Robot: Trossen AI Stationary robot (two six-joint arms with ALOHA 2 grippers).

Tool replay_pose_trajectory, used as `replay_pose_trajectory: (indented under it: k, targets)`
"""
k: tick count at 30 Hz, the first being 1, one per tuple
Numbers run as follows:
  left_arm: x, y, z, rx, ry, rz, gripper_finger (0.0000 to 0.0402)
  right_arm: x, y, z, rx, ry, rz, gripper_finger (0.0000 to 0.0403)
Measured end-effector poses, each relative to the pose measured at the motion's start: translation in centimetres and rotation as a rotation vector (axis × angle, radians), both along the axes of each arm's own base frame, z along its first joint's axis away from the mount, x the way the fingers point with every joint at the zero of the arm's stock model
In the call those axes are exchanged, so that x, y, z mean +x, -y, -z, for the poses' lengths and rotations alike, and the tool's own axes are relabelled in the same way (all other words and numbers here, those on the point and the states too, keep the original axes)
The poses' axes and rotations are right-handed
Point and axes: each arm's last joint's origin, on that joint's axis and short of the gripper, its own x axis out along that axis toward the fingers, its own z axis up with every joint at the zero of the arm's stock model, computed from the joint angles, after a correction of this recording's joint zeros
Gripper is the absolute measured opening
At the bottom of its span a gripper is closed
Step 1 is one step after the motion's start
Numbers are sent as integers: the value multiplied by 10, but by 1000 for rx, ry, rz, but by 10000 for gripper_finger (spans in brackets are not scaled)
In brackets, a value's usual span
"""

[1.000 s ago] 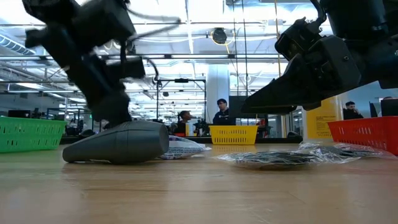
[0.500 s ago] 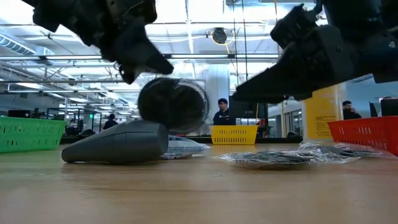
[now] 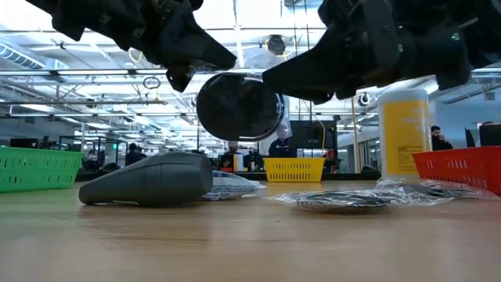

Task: Pick & Place Travel size toiletries
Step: Put the black hairbrush into the blue bin

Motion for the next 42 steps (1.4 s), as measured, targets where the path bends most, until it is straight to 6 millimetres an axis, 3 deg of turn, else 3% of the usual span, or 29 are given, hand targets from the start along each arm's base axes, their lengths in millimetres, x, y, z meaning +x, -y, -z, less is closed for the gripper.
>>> replay_pose_trajectory:
  k: [7, 14, 18, 21, 25, 33, 42]
  targets:
    - [1, -1, -2, 110, 36, 39, 51, 1, 5, 6, -9, -61, -4, 16]
    - [5, -7, -16, 240, 171, 61, 206, 0, 11, 8, 7, -120, 21, 5]
    - [7, -9, -5, 277, 119, 40, 286, -2, 16, 3, 21, -142, 53, 5]
    - [11, -9, 9, 306, 61, -5, 313, -3, 21, -1, 27, -144, 94, 3]
    - [21, -9, 17, 363, -6, -46, 310, -4, 25, -3, 22, -159, 119, 4]
    - [45, -6, 20, 448, -176, -44, 262, -5, 25, -1, 18, -183, 120, 2]
    - [55, -19, 27, 448, -240, -73, 167, -4, 25, -2, 15, -175, 121, 5]
